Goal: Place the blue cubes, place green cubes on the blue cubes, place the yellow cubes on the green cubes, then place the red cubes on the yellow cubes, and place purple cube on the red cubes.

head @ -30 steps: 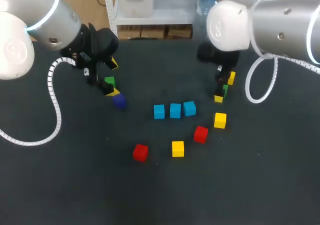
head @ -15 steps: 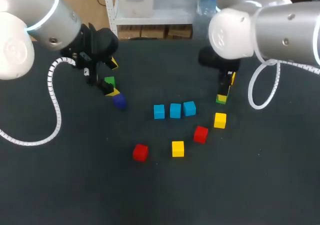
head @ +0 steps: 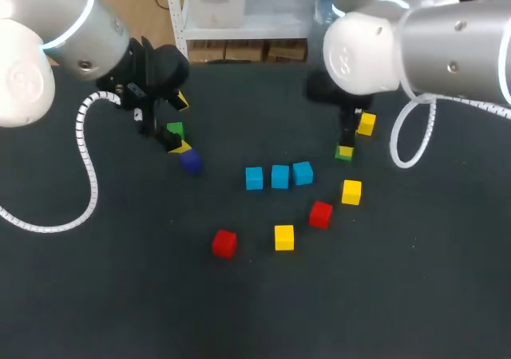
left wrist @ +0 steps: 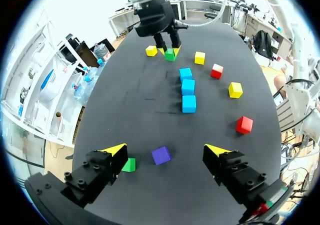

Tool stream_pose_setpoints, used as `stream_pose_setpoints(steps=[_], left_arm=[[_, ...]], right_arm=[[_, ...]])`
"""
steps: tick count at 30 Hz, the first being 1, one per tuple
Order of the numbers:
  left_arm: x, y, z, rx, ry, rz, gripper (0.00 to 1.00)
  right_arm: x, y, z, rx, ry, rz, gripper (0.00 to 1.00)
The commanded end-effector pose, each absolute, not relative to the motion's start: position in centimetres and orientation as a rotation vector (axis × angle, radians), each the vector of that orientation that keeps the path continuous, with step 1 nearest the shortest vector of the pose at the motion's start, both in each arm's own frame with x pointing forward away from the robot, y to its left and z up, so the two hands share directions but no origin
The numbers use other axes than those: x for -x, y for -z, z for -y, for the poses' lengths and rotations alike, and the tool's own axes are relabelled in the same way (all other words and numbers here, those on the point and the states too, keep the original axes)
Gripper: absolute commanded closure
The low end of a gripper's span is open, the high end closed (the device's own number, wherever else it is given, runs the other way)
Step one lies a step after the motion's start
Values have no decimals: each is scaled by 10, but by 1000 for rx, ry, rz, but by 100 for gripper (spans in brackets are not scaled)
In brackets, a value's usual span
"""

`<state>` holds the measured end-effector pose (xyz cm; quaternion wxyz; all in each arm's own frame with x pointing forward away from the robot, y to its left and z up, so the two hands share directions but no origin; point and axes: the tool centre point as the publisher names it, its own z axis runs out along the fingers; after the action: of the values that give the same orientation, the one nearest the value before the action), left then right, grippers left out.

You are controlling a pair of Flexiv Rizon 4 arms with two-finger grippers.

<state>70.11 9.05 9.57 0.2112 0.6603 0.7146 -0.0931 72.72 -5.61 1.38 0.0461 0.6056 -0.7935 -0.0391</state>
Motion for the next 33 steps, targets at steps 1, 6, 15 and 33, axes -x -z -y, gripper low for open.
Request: stream_pose_setpoints(steps=[1,6,15,33], left_arm=[[-702,-95,-91,-1836,262,-1982,0],[-702,-95,-91,-1836,262,-1982,0],[-702,-95,-91,-1836,262,-1982,0],[-702,-95,-91,-1836,262,-1982,0]], right_arm=[[-710,-40,46,-1910,87,2430,100],[-703,-55,24,-1997,92,2384,100],[-688,-61,-16,-2148,122,2260,100],[-671,-43,-35,-2217,121,2117,100]])
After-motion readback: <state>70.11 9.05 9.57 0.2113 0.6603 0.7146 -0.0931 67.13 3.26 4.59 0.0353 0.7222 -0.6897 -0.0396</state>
